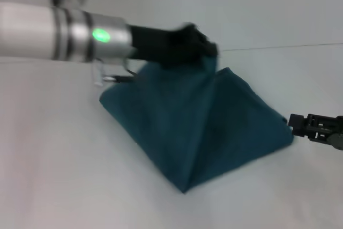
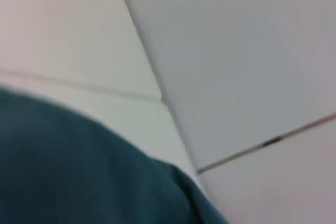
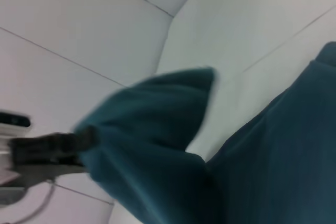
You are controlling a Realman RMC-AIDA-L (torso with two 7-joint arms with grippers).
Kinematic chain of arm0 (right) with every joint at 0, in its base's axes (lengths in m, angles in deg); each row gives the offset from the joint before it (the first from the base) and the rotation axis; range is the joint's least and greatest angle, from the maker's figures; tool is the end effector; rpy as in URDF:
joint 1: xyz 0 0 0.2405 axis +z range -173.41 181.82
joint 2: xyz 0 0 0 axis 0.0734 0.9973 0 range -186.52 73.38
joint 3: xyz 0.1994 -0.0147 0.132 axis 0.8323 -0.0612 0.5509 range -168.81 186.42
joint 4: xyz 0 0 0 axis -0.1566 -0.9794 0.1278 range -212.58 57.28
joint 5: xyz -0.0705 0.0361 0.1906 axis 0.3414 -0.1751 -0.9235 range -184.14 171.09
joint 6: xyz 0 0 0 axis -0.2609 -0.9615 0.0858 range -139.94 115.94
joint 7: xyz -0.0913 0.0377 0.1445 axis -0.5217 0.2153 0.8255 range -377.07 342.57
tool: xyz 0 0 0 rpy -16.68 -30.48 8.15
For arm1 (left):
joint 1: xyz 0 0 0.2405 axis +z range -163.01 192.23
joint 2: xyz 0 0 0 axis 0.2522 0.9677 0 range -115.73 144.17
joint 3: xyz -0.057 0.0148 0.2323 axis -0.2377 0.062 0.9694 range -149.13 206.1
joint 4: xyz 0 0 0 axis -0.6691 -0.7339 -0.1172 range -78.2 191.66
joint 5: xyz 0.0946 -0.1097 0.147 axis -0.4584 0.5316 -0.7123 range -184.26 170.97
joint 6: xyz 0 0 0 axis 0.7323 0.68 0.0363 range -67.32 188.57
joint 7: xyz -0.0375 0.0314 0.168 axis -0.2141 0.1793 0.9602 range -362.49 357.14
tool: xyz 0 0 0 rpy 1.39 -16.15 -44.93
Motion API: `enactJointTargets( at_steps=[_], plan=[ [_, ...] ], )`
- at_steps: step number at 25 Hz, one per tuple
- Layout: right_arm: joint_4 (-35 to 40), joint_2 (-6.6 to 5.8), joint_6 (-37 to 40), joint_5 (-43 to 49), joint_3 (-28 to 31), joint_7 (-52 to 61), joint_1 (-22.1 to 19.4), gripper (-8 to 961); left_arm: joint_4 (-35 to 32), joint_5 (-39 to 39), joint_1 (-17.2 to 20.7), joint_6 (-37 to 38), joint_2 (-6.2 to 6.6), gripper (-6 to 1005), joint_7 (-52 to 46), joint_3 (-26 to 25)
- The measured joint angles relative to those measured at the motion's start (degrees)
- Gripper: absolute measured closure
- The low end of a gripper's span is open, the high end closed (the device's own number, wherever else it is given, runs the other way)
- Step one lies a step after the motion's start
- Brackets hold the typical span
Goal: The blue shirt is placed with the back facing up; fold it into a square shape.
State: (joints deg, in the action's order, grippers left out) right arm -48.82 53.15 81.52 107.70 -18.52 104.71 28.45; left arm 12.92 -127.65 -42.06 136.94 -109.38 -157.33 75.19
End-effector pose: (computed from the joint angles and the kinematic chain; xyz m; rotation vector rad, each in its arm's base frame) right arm 0.3045 0.3082 0.0477 -2.1283 1.8280 0.9886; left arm -0.0603 0.4170 -0.0511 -2.4992 -1.7628 -0.6878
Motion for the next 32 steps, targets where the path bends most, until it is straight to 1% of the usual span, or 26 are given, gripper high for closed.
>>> enactJointTargets(
  at_steps=[2,3,4,6,8,11,13,20,24,27,28,29,30,32],
  plan=[
    [0.0,0.00,-0.2,0.3,0.0,0.0,0.0,360,3.8,0.7,-1.3,-4.6,-0.58,885,0.5,4.4],
    [0.0,0.02,-0.2,0.5,0.0,0.0,0.0,360,7.8,1.6,-2.6,-7.9,-0.62,883,1.2,7.6],
    [0.0,0.04,-0.3,0.6,0.0,0.0,0.0,360,11.0,2.5,-3.6,-10.6,-0.62,881,2.0,9.2],
    [-0.1,0.08,-0.5,0.8,0.0,0.0,0.0,360,15.3,3.9,-5.1,-14.4,-0.68,877,3.9,10.7],
    [-0.1,0.08,-0.6,1.0,0.0,0.0,0.0,359,17.5,5.6,-5.7,-16.4,-0.92,873,6.4,11.0],
    [-0.1,0.08,-0.6,1.1,0.0,-0.1,-0.1,359,18.4,10.1,-5.5,-15.5,-0.99,867,10.5,11.2],
    [-0.1,0.07,-0.6,1.1,-0.1,-0.1,-0.3,359,18.0,12.5,-5.2,-13.4,-0.79,863,12.9,11.3],
    [-0.1,0.06,-0.7,1.1,-0.1,0.0,-0.3,358,16.2,16.9,-4.3,-8.5,-0.81,849,15.6,11.6],
    [-0.1,0.06,-0.7,1.1,-0.1,0.1,-0.2,358,15.7,20.7,-2.6,-6.4,-0.63,675,17.7,11.2],
    [-0.1,0.05,-1.1,1.5,-0.1,0.2,-0.1,358,13.3,28.5,0.6,-1.2,-0.58,547,23.8,10.7],
    [-0.1,0.04,-1.3,1.6,-0.1,0.2,-0.1,358,13.3,28.5,0.6,-1.2,-0.58,505,23.8,10.7],
    [-0.1,0.02,-1.4,1.7,-0.1,0.3,-0.1,358,11.1,32.7,2.7,2.4,-0.52,462,27.4,10.6],
    [-0.1,0.00,-1.6,1.8,-0.1,0.3,-0.1,358,10.5,33.6,3.4,3.2,-0.47,420,28.2,10.6],
    [-0.1,-0.01,-1.6,1.8,-0.1,0.3,-0.1,357,8.6,34.9,5.1,4.1,-0.39,369,28.3,10.5]
  ],
)
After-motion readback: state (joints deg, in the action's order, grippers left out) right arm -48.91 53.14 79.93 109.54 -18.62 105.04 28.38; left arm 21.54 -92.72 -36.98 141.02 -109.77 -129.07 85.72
